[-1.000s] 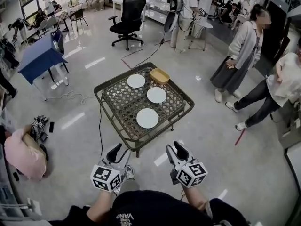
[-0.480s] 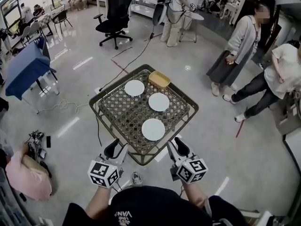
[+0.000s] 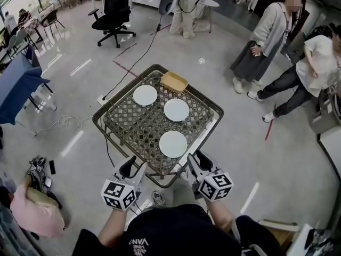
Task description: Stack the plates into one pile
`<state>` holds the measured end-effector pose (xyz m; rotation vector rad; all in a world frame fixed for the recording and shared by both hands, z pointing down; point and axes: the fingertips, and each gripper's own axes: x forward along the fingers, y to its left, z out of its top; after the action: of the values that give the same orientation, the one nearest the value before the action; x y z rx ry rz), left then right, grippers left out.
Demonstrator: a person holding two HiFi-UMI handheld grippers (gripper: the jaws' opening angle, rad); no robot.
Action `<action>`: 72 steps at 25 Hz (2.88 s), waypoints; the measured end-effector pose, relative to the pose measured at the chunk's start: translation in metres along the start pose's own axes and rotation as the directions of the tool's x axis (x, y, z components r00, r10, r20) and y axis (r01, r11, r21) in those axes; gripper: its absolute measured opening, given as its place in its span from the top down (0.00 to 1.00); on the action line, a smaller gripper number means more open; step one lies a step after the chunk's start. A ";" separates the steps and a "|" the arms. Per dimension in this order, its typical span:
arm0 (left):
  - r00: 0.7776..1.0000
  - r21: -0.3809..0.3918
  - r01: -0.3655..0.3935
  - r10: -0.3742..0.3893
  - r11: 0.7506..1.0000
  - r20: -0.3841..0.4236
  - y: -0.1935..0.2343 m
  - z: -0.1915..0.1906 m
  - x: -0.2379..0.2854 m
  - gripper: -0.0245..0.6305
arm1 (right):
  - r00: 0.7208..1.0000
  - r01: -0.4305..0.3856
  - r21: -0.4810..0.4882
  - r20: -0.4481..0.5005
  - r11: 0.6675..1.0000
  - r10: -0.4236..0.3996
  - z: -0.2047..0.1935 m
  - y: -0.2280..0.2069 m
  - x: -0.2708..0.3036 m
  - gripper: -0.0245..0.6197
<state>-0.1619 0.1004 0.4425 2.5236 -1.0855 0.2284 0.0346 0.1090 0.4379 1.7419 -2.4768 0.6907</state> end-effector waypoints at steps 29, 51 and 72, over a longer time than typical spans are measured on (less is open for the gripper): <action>0.882 -0.316 -0.115 -0.049 0.942 -0.468 0.050 -0.164 0.190 0.54 | 0.827 -0.086 -0.059 -0.562 0.995 0.038 -0.145 -0.137 0.164 0.70; 0.859 -0.492 -0.325 0.035 0.808 -0.510 0.049 -0.188 0.210 0.54 | 0.765 -0.087 0.015 -0.639 0.996 0.076 -0.174 -0.141 0.178 0.70; 0.897 -0.511 -0.281 0.034 0.812 -0.441 0.070 -0.142 0.253 0.54 | 0.834 -0.066 0.095 -0.541 0.993 0.107 -0.132 -0.151 0.212 0.71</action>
<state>-0.0385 -0.0533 0.6662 1.7480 -1.0053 0.4016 0.0632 -0.0705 0.6666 1.2158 -2.1518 1.1159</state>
